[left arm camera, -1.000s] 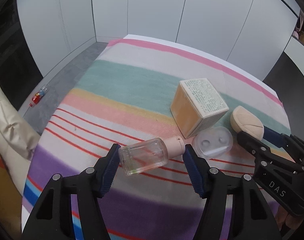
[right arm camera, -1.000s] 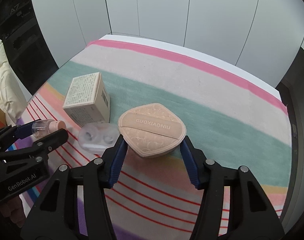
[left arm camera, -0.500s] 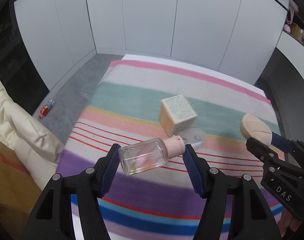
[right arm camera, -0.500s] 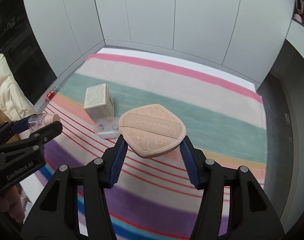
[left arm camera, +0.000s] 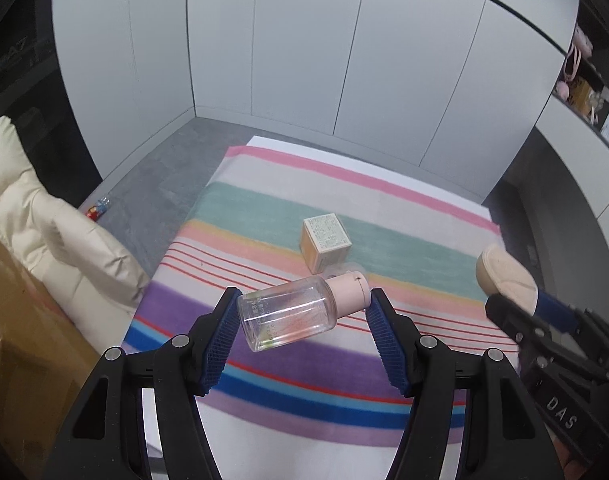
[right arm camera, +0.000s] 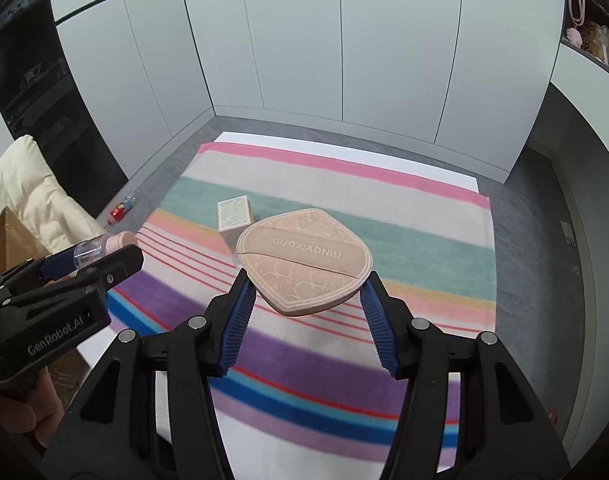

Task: Organize objects
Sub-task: 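Lift the bottle and sponge and carry them to the cardboard box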

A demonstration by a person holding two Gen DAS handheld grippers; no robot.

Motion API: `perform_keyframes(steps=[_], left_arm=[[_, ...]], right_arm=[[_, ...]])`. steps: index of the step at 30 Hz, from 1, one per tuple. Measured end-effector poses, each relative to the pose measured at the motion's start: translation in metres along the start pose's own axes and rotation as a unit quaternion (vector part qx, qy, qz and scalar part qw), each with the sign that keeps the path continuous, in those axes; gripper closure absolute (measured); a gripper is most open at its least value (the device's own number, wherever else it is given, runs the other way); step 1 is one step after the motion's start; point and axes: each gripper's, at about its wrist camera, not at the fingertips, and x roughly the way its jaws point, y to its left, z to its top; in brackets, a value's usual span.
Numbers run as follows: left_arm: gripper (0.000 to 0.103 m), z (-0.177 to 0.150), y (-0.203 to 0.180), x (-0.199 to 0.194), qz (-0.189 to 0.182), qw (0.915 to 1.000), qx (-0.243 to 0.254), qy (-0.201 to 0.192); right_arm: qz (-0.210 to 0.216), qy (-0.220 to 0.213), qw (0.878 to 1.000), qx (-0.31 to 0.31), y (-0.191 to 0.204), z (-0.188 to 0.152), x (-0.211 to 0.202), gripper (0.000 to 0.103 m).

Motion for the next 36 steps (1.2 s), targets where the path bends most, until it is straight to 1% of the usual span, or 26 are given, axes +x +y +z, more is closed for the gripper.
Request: perform_keyframes(steps=[3,9,12,15,19,22,25,28,31,36], left_arm=[[0.038,-0.006,0.003,-0.017,-0.001,1.0,-0.003,-0.006],[0.038,-0.02,0.011,-0.048,0.012,0.9996,0.005,-0.025],[0.038,-0.023,0.02,-0.059,0.01,0.9994,0.001,-0.034],[0.038,-0.026,0.03,-0.067,0.011,0.9989,-0.008,-0.045],[0.038,-0.027,0.047,-0.075,0.01,0.9984,-0.028,-0.049],[0.038,-0.027,0.06,-0.083,0.013,0.9975,-0.037,-0.058],[0.038,-0.024,0.071,-0.094,0.018,0.9963,-0.047,-0.07],[0.038,-0.02,0.084,-0.111,0.016,0.9943,-0.053,-0.091],[0.038,-0.02,0.095,-0.125,0.031,0.9923,-0.048,-0.11],[0.038,-0.022,0.128,-0.13,0.046,0.9903,-0.074,-0.108]], right_arm=[[0.003,-0.003,1.0,-0.002,0.007,-0.006,-0.018,0.046],[0.013,-0.008,1.0,-0.005,0.02,-0.014,-0.042,0.046],[0.015,-0.018,1.0,-0.008,0.028,-0.018,-0.051,0.046],[0.022,-0.015,1.0,-0.006,0.035,-0.021,-0.053,0.046],[0.019,-0.019,1.0,-0.008,0.046,-0.017,-0.062,0.046],[0.039,-0.022,0.999,-0.01,0.057,-0.009,-0.068,0.046],[0.043,-0.036,0.998,-0.029,0.073,-0.002,-0.074,0.046],[0.053,-0.05,0.997,-0.038,0.089,0.003,-0.081,0.046],[0.063,-0.056,0.995,-0.045,0.105,0.005,-0.083,0.046],[0.079,-0.055,0.994,-0.057,0.132,0.009,-0.075,0.046]])
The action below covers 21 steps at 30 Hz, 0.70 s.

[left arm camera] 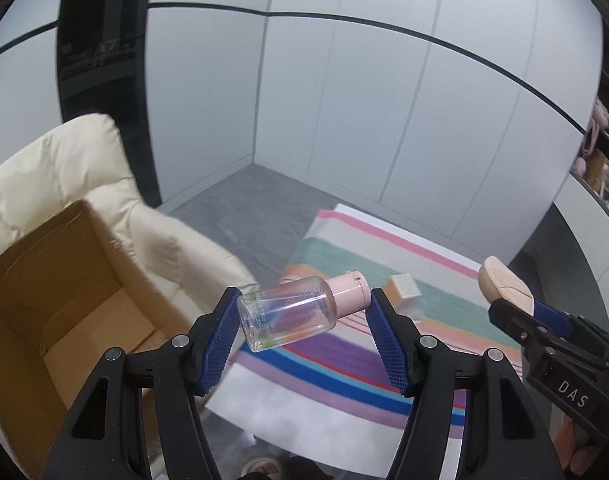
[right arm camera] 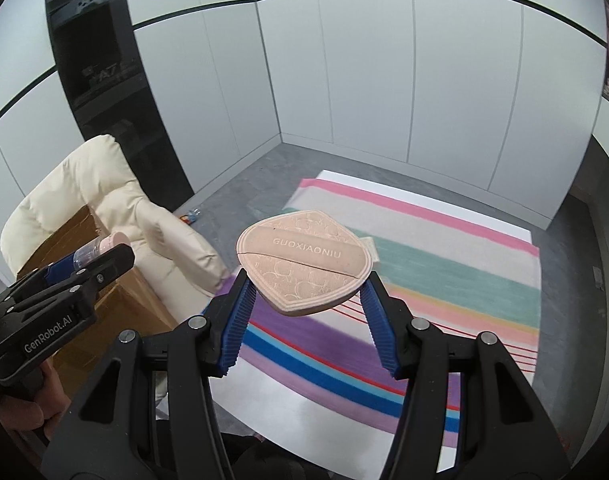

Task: Organize objects
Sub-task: 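Lift the bottle and sponge and carry them to the cardboard box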

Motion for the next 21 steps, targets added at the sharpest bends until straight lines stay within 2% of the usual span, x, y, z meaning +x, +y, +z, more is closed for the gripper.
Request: perform_keyframes(steps=[21], left_arm=[[0.038,-0.007,0.094,-0.022,0.064,0.9966,-0.051,-0.01]], right_arm=[[0.066,0.016,0.997,-0.048,0.096,0.008,0.035,0.046]])
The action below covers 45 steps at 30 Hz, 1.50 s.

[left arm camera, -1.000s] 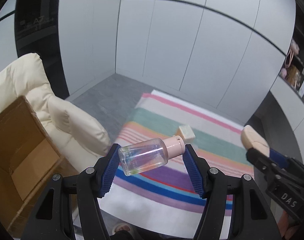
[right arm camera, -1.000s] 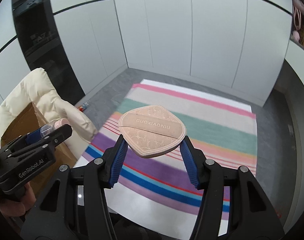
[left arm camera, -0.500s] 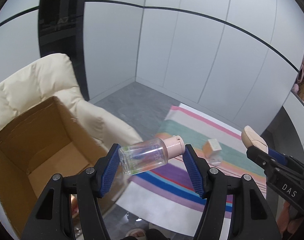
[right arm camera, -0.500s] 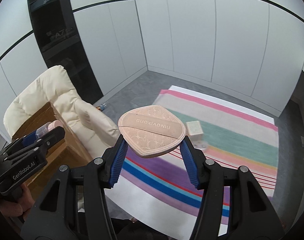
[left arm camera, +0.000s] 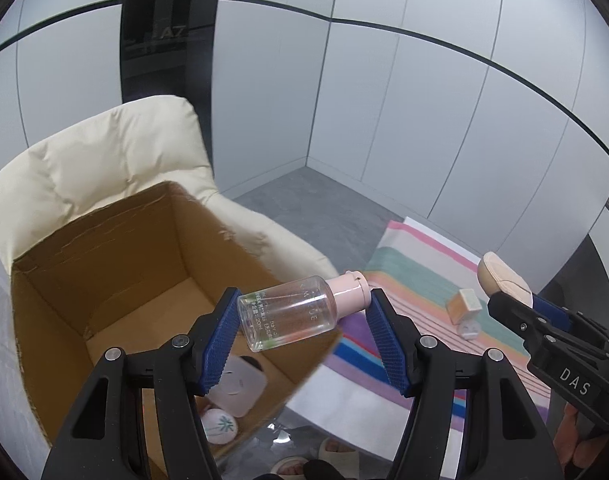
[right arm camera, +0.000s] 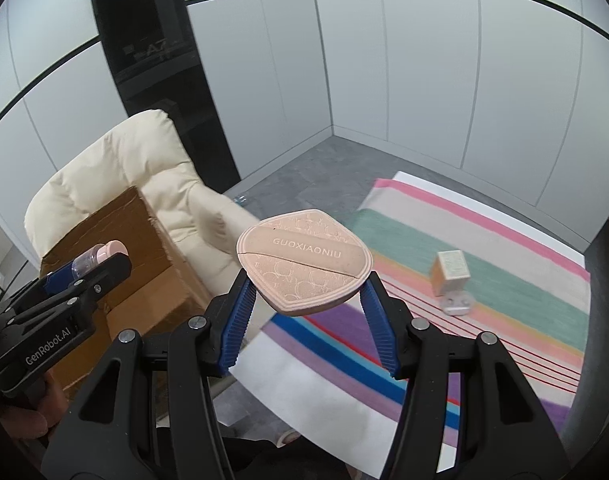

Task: Organize objects
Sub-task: 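Lift the bottle and sponge and carry them to the cardboard box, then open the left tool over the box while the right tool releases the sponge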

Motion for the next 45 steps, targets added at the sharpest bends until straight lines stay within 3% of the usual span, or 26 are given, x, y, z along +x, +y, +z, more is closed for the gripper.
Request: perform_keyframes(steps=[8,10,12,14,18,28,45], left_arm=[[0.037,-0.004,0.037,-0.005,0.018,0.9996,-0.019,0.006],[0.032,-0.005,0.043,-0.009,0.01,0.9997,-0.02,0.005],[0.011,-0.005,0.048,-0.013,0.015,0.9997,-0.018,-0.001],[0.0,-0.005,0.056,-0.02,0.033,0.9991,-0.021,-0.018],[0.0,-0.004,0.077,-0.031,0.059,0.9971,-0.036,-0.033],[0.0,-0.01,0.133,-0.039,0.115,0.9912,-0.063,-0.017],[0.0,-0.025,0.196,-0.061,0.173,0.9806,-0.093,-0.004]], right_arm=[[0.024,0.002,0.999,-0.023,0.039,0.003,0.007,0.046],[0.034,0.001,0.999,-0.03,0.049,0.004,0.007,0.046],[0.041,0.002,0.999,-0.035,0.059,0.004,0.009,0.046],[0.047,0.003,0.998,-0.04,0.069,0.004,0.011,0.046],[0.06,0.007,0.997,-0.049,0.087,0.006,0.017,0.046],[0.092,0.017,0.993,-0.077,0.138,0.002,0.026,0.046],[0.14,0.049,0.982,-0.117,0.21,-0.013,0.034,0.044]])
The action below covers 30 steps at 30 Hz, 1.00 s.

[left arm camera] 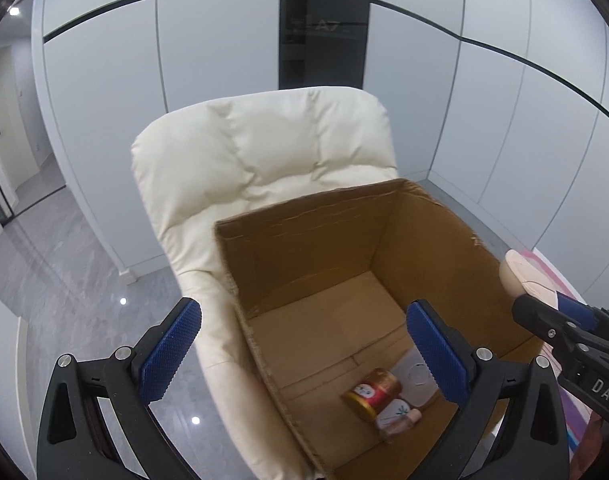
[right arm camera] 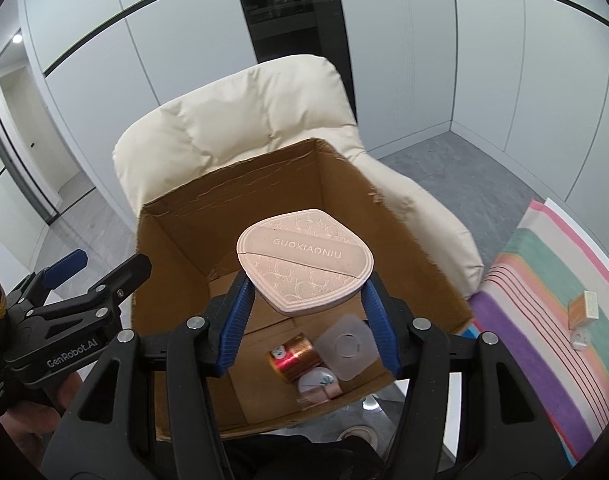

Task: Organize objects
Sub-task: 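Open the left tool over the box while the right tool releases the sponge, then move both open tools back over the rug toward the cube box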

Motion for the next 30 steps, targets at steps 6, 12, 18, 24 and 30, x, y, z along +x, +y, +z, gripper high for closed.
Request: perform_keyframes(steps=[6,12,18,24,30], left_arm=[[0.0,0.001,0.009,0.003,-0.001,0.9999,-0.011,0.005],[0.0,-0.001,0.005,0.004,-0.003,0.9999,-0.006,0.007],[0.0,-0.001,-0.007,0.003,-0.009,0.9999,0.0,0.009],[0.0,0.0,-0.022,0.006,-0.018,0.9998,0.007,0.011],[0.0,0.001,-0.04,0.007,-0.028,0.9994,0.014,0.012]], right_arm=[[-0.008,-0.008,1.0,-0.003,0.007,0.001,0.0,0.025],[-0.024,-0.016,1.0,0.005,0.001,0.004,-0.004,0.014],[-0.034,-0.02,0.999,0.008,-0.008,0.003,-0.008,0.01],[-0.043,-0.02,0.999,0.015,-0.022,0.001,-0.012,0.009],[-0.055,-0.02,0.998,0.025,-0.04,-0.001,-0.018,0.009]])
